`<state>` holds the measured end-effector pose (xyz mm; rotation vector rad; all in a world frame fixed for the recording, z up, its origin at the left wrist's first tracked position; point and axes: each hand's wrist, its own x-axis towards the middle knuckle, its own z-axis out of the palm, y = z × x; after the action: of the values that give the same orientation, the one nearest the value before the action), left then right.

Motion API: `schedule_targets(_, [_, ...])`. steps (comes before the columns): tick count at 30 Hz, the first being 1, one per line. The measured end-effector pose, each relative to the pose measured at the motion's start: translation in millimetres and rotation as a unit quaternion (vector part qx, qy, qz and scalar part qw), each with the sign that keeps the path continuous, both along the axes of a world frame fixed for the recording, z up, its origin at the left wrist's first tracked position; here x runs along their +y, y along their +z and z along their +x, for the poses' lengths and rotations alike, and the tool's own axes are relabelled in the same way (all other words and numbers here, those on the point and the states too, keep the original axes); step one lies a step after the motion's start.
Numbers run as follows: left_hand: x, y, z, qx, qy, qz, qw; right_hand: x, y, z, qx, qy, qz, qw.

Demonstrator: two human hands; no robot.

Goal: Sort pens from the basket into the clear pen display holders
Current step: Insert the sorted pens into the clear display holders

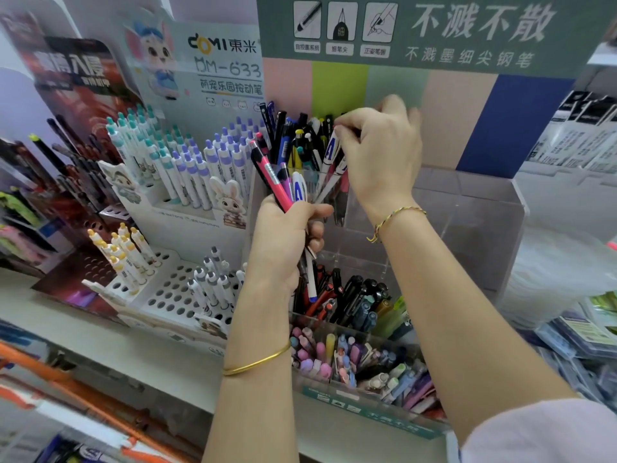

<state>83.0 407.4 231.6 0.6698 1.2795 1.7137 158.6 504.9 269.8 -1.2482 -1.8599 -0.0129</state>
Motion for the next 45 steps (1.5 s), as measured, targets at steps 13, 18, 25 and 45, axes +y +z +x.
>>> schedule_targets(13, [2.9,1.6,5.1,0.020,-0.053,0.037,0.998,-19.2,2.0,26.8,0.186,0.102,-0.057,0.976])
schedule_targets(18, [3.7,4.2,8.6,0.031,-0.089,0.048,0.994,-26.3,-5.2,29.6,0.128,0.183,-0.210,0.952])
schedule_targets(25, [1.3,4.9,6.6,0.016,-0.092,0.037,0.995,-34.0,2.2,30.9,0.180,0.262,-0.291,0.902])
schedule_targets(45, [4.5,-0.2,2.6,0.010,-0.005,-0.027,1.000,-16.3,1.5,-4.6,0.241,0.122,0.128,0.954])
